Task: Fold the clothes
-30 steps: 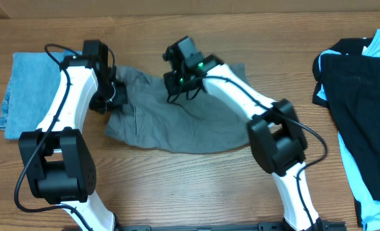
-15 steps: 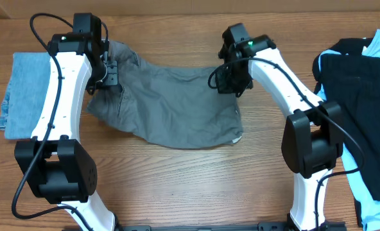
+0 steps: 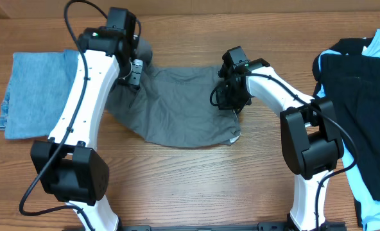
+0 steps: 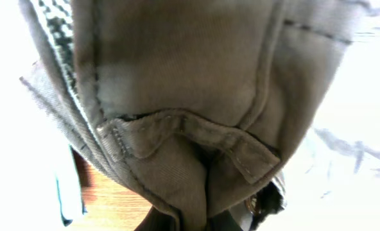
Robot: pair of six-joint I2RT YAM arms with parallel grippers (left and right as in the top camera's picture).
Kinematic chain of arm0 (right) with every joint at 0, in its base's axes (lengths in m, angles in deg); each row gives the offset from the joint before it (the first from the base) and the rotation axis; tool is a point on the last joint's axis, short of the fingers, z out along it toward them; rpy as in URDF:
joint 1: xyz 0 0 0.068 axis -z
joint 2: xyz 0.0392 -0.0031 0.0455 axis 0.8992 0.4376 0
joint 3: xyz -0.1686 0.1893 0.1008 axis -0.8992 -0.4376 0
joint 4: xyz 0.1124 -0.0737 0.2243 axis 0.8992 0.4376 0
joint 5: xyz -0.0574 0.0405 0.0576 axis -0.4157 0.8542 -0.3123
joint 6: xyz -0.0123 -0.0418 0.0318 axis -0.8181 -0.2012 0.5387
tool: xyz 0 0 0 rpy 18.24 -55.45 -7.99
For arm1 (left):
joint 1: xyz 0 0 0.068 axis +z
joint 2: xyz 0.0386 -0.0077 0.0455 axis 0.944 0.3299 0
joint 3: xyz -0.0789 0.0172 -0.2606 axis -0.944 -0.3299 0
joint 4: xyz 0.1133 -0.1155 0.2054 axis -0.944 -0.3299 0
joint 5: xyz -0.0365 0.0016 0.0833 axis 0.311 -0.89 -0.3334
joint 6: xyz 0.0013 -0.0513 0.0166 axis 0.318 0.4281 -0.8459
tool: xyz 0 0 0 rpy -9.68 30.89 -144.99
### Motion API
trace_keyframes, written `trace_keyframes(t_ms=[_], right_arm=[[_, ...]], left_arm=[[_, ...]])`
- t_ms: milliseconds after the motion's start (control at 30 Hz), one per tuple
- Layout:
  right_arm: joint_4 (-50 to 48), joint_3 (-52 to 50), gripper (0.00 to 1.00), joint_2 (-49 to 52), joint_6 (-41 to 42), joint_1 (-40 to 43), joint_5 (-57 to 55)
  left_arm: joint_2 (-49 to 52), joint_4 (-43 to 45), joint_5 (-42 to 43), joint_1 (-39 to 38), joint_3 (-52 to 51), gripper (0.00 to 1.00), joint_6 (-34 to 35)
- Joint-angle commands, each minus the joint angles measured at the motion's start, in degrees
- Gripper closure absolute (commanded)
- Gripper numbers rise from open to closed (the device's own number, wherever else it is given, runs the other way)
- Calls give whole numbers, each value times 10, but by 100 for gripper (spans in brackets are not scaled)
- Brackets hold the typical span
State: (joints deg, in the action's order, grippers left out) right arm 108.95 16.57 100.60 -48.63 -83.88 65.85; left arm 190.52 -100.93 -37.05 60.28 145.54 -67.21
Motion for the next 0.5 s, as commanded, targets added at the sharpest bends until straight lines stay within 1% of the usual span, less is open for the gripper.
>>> trace_keyframes(t_ms=[0,100,200,467], right_arm=[[-17,-18,96,3,-3,-4,51],[-20,-18,96,3,-3,-4,54],[-19,-18,96,3,-3,-4,54],[-21,-18,96,3,-3,-4,64]], left_arm=[[-12,2,4,-42,20,96,7],[-12,12,8,-61,20,96,19],[-12,28,62,-71,20,96,22],[-12,61,174,-73,20,96,61]])
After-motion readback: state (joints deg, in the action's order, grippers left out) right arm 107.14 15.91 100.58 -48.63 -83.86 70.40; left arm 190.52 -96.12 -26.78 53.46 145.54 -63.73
